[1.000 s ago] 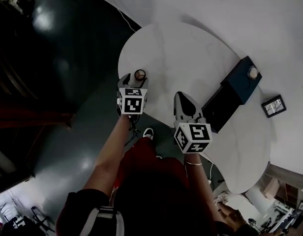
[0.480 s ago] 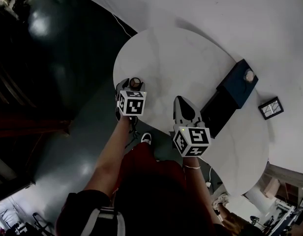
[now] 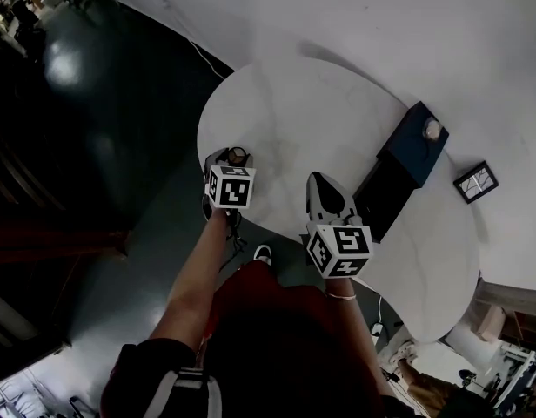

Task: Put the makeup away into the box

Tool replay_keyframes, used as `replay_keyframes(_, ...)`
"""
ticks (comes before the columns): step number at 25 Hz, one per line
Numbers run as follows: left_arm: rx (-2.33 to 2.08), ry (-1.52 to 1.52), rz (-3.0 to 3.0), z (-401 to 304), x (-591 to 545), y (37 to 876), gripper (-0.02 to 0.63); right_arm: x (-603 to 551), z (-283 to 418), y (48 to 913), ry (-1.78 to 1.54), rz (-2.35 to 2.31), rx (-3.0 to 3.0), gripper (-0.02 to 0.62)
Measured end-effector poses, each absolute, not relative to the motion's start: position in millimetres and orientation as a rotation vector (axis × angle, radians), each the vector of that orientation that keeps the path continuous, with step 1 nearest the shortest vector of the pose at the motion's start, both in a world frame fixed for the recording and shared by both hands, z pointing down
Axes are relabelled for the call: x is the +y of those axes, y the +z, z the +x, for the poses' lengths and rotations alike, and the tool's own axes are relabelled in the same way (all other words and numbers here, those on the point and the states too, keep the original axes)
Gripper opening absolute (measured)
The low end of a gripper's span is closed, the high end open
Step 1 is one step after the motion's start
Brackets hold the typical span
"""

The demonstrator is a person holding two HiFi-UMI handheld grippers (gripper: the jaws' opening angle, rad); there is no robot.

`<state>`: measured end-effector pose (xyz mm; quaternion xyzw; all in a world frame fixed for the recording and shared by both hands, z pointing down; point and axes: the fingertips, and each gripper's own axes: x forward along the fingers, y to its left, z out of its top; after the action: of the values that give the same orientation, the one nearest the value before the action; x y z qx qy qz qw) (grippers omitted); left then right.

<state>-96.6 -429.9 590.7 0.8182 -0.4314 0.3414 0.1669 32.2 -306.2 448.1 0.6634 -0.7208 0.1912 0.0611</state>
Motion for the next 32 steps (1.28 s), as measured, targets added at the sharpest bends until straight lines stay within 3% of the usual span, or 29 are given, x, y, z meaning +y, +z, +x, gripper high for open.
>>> replay_keyframes(15, -1.072, 0.854, 2.566, -38, -415, 532, 0.239, -282, 46, 444, 0.571, 2.127, -2.078, 0.014)
replay_keyframes(32, -0.807, 0.791, 2.757, 64, -356, 488, 0.239, -212, 119, 434, 0.563, 2.421, -1.843, 0.014)
